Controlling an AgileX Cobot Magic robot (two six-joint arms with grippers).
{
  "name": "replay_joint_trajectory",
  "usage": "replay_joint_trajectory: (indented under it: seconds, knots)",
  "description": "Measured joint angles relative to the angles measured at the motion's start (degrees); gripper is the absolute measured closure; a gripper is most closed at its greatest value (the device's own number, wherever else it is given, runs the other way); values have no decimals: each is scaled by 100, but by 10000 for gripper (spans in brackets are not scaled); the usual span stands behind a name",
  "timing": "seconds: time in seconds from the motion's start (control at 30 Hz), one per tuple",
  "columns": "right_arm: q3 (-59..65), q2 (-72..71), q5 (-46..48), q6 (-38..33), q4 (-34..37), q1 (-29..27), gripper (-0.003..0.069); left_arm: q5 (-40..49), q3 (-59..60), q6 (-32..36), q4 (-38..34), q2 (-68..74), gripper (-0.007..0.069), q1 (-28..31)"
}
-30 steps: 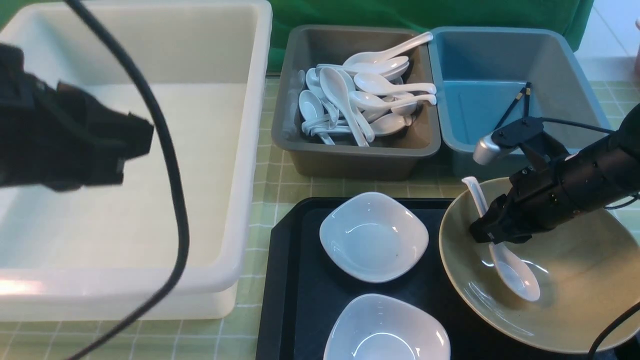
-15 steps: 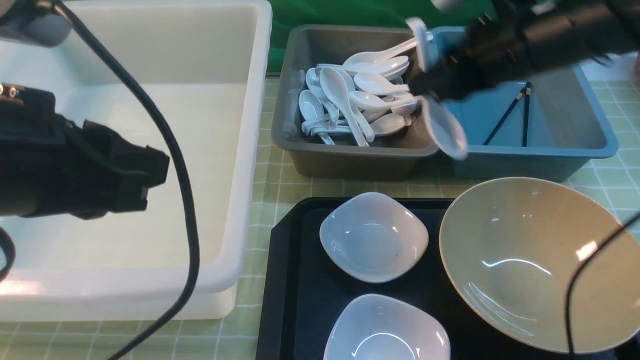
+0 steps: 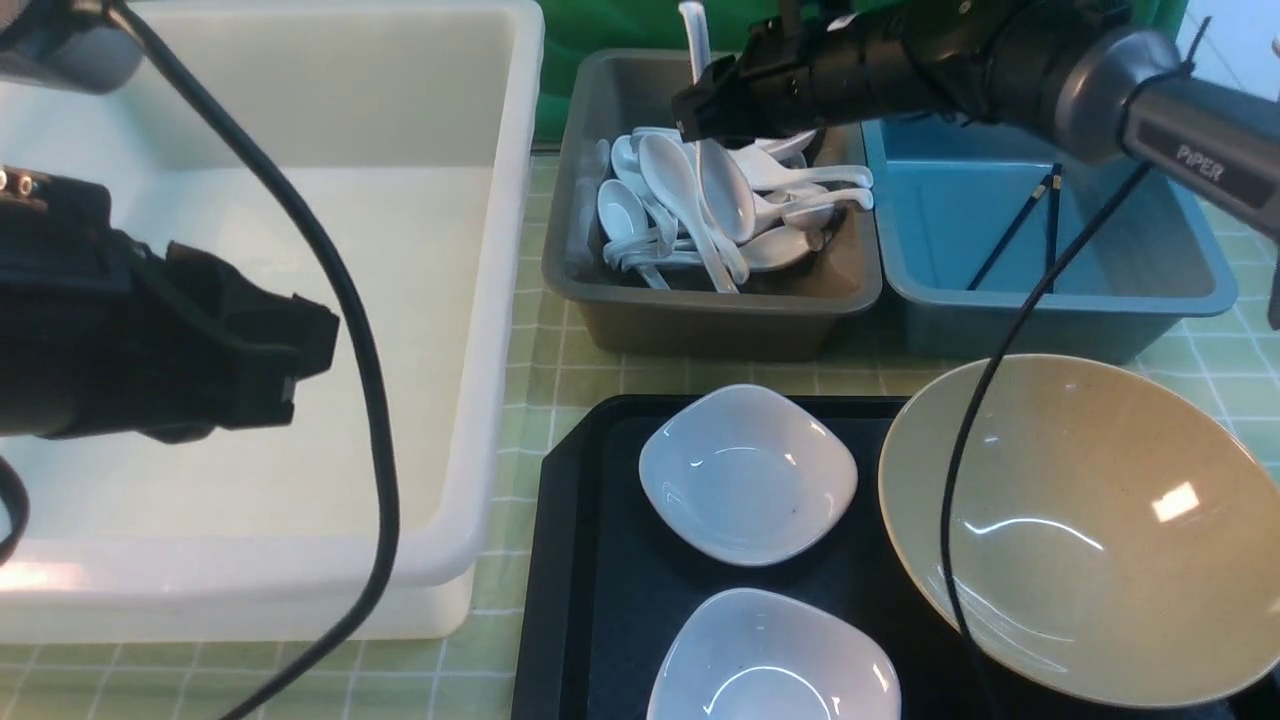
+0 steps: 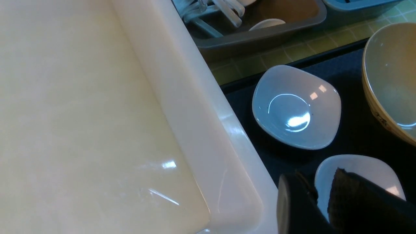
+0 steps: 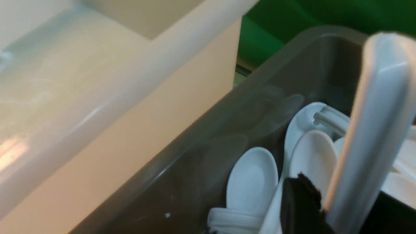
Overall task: On green table put chopsticks spoon bowls plates into blue grey white boxes.
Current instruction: 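Place the white spoon into the bin of spoons with the right gripper, then grasp the large bowl on the tray by its rim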
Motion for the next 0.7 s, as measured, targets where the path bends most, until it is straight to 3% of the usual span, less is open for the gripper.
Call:
replay_joint_trajectory:
  seconds: [0.13,0.27,0.63,0.7]
  knots:
    - [-26,-67,305,10,-21,-12,327,77,0,0,0,0,495,0]
    - [-46,-274,1001,68,-50,-153,274,77,0,0,0,0,495,0]
    - [-62,-2077,4441,140,-237,-1433,293,-220,344,23,-84,270,495,0]
    - [2,-2357,4487,168,-391,-1505,312,-393,539,23,-237,387,495,0]
